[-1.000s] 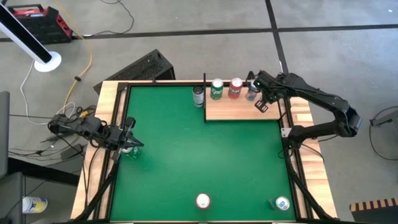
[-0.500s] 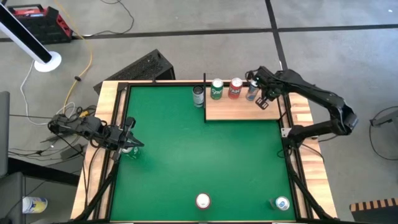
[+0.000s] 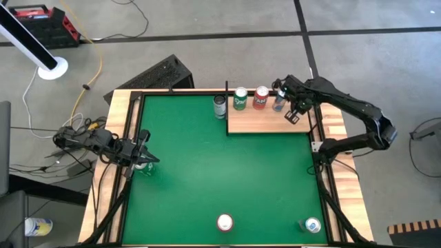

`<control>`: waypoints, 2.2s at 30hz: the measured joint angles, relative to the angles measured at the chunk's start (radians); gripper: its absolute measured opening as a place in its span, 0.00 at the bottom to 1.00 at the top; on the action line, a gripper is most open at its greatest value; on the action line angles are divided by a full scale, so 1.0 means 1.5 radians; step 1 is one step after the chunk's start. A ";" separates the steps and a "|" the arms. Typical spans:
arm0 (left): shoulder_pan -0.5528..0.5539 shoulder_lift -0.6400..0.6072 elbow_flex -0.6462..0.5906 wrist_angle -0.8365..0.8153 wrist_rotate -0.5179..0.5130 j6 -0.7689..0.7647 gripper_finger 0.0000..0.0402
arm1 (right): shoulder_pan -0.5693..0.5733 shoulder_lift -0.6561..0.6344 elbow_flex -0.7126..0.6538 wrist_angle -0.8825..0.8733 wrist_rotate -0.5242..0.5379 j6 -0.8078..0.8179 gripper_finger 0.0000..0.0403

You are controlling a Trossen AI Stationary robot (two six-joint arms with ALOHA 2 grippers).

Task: Place canned beverage on shelf
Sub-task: Put the bottom white and blue soda can on the shelf, then put the green soda can on the shelf aligned with the other green soda can

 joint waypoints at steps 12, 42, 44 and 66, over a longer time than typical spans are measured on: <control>0.000 0.000 0.000 0.000 0.000 0.000 0.00 | -0.014 0.000 0.000 0.013 0.075 -0.001 0.05; 0.000 0.000 0.000 -0.001 -0.005 -0.001 0.00 | 0.082 -0.001 0.015 -0.003 0.064 0.043 0.05; 0.000 0.000 0.000 -0.001 -0.010 -0.003 0.00 | 0.128 -0.002 0.021 -0.017 0.045 0.077 0.05; 0.000 0.298 0.315 -0.332 -0.103 -0.246 0.00 | 0.659 -0.002 0.023 0.125 -0.005 0.358 0.05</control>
